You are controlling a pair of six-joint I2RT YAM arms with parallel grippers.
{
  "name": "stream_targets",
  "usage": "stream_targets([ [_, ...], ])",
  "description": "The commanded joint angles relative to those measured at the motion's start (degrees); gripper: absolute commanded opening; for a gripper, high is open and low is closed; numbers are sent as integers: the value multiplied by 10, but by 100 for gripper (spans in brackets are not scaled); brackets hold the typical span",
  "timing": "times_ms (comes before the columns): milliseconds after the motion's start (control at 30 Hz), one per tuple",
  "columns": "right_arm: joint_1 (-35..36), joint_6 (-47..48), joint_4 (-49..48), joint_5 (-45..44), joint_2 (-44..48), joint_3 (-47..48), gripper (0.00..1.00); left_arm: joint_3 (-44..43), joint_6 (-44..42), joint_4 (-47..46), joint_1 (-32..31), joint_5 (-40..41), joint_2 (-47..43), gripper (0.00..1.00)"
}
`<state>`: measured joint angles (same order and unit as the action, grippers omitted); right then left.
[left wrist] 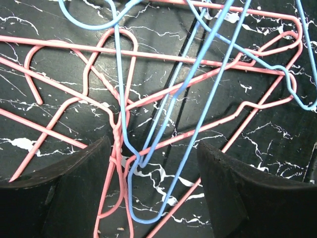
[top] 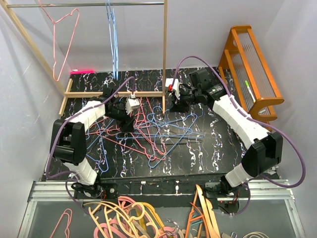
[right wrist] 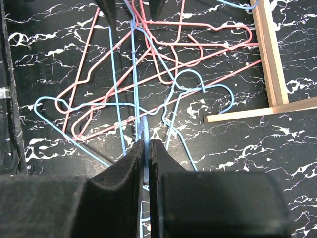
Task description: Organize the hangers
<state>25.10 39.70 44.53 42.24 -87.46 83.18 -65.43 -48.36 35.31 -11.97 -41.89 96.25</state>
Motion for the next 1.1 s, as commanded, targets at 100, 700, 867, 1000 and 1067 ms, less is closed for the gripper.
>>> stream_targets([
  [100, 0, -23, -9, 40, 9, 58, 8, -5, -15, -10, -8, -51, 26, 50],
  [700, -4, -78, -16, 21, 26, 19, 8, -13, 21, 114, -42, -117, -87, 0],
  [867, -11, -77, -14, -3, 38, -3, 8, -26, 114, 94, -77, -139, -145, 0],
  [1000, -18, -71, -12, -4, 46, -26, 8, -24, 172, 62, -111, -125, -167, 0],
  [1067, -19, -66, -12, -5, 48, -37, 8, -32, 177, 55, -122, -114, -169, 0],
])
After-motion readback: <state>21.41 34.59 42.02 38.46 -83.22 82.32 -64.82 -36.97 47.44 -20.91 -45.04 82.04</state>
